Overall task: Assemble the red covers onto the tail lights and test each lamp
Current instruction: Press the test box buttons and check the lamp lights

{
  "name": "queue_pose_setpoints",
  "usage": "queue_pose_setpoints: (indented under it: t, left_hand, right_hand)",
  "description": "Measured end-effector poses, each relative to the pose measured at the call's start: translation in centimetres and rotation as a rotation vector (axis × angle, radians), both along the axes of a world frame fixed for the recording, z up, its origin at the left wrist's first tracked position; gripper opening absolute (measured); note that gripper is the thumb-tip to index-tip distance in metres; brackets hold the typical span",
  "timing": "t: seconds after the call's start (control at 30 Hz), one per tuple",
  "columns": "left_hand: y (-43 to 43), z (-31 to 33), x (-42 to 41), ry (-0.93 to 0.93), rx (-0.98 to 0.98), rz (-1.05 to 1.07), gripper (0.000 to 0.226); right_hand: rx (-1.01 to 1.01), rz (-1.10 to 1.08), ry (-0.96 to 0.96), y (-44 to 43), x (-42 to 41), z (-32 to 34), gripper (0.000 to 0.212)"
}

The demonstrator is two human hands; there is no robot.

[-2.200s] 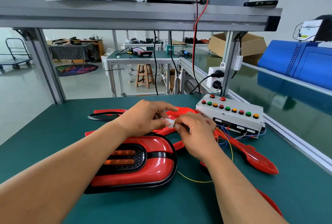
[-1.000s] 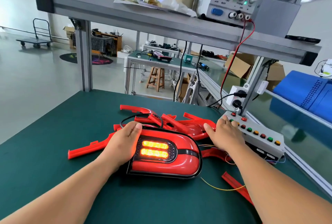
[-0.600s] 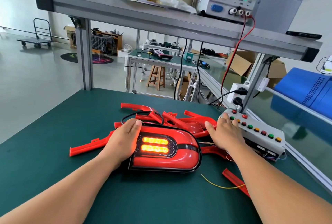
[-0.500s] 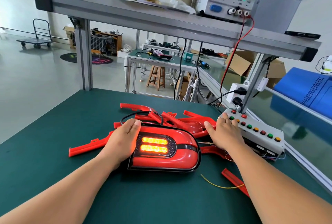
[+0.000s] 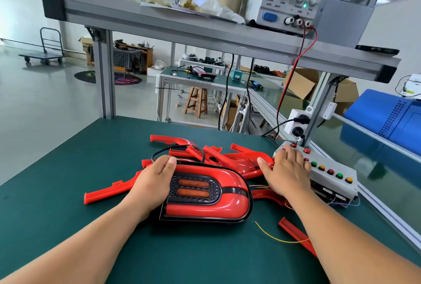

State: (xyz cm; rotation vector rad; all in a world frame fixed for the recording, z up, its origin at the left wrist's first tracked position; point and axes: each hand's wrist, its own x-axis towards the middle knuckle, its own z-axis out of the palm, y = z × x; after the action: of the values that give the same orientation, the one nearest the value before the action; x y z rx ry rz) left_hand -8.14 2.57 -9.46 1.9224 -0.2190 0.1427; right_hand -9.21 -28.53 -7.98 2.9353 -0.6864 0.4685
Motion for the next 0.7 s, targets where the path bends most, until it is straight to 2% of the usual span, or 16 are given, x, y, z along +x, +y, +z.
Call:
queue_pose_setpoints:
  t: [0.13,0.33,0.7]
  left_hand:
    - [-0.03,0.06,0.00,0.002,-0.001,-0.005,0.039]
    - [-0.08,0.12,0.06,0.005,-0.021,-0.002,0.039]
    - [-0.05,0.05,0.07,0.011,-0.021,0.006,0.040]
  right_hand:
    - [0.061,0.005,0.033,-0.41,0.20,0.02,0.082]
    - [0.002,-0.004,0.028,-0.14,0.23,0.26,0.088]
    - [0.009,0.010,0.002,-0.28,0.09,0.01,0.086]
